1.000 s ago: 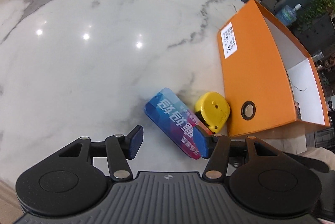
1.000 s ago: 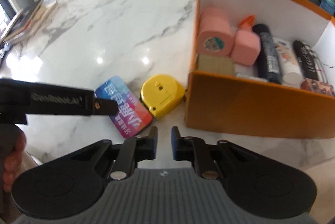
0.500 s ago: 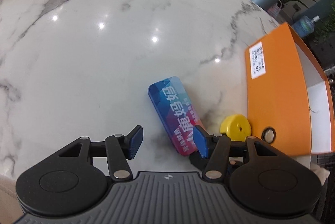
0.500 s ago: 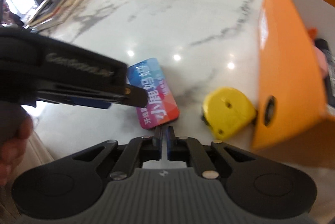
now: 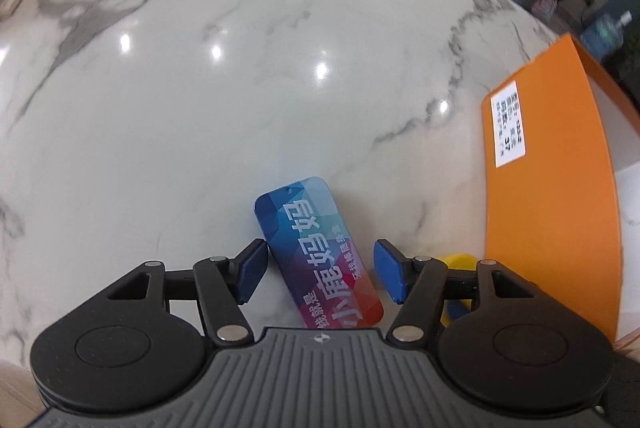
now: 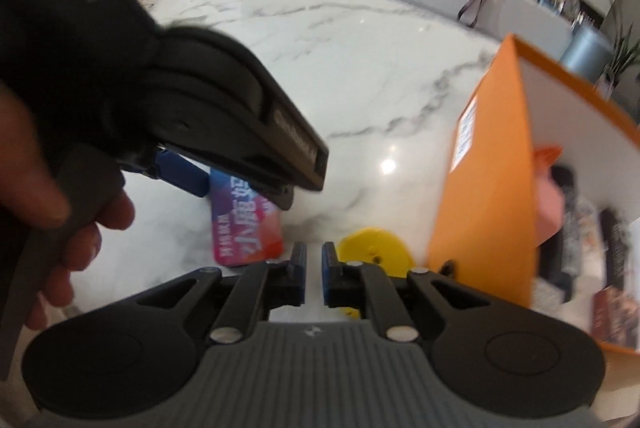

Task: Organize rigid objects
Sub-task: 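Grasp the blue-pink tin with left tool while right grasps the yellow tape measure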

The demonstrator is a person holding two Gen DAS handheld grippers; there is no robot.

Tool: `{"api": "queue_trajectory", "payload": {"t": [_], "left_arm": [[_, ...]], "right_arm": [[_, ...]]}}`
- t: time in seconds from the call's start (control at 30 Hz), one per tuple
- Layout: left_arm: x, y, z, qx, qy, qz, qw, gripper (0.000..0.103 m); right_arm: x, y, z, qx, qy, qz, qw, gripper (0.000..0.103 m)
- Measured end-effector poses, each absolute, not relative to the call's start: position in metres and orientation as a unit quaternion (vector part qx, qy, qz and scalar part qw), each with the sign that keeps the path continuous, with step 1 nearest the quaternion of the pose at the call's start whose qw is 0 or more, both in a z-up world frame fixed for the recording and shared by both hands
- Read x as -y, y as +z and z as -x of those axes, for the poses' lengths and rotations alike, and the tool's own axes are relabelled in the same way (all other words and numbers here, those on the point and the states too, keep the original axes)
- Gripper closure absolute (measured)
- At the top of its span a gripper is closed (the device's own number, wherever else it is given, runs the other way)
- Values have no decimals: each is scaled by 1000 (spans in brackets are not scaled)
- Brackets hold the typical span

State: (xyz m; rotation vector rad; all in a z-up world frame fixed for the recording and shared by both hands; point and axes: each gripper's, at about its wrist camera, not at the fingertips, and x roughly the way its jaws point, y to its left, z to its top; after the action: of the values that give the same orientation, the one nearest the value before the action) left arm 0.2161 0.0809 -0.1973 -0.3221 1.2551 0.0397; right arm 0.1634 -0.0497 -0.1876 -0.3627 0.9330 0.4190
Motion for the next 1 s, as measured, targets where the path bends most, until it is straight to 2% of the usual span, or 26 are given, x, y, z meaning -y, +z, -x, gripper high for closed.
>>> {"api": "queue_trajectory", "payload": {"t": [0.07,0.1,0.2,0.27,0.5,0.6,0.7,0.73,0.83,1.0], "left_arm": [[-72,-197,-218,-581,10,113,806,33],[-69,-197,-218,-579,5,92,810,39],[-69,-196,-212,-575,-16,71,815,43],[-75,-195,-207,-576,-20,65,815,45],[-90,-196,-188,-581,-28,57,811,48],[-95,-196,-183,-585,-26,59,809,48],[-101,-195,-179,-589,-22,67,805,49],[-103,-195,-178,-590,-21,70,804,49],[-106,-194,-175,-588,-21,76,805,50],[-104,-195,-171,-586,-30,73,806,51]], "right_arm": [[48,-185,-161,-436,189,203,856,82],[47,-186,-160,-434,184,218,855,82],[40,-189,-157,-429,177,256,848,78],[33,-194,-155,-425,170,287,841,71],[26,-208,-153,-433,149,323,829,67],[26,-210,-151,-422,145,322,835,72],[20,-211,-140,-396,158,353,833,93],[16,-211,-135,-385,163,367,831,103],[9,-220,-115,-416,185,355,816,103],[2,-214,-95,-378,187,394,817,103]]}}
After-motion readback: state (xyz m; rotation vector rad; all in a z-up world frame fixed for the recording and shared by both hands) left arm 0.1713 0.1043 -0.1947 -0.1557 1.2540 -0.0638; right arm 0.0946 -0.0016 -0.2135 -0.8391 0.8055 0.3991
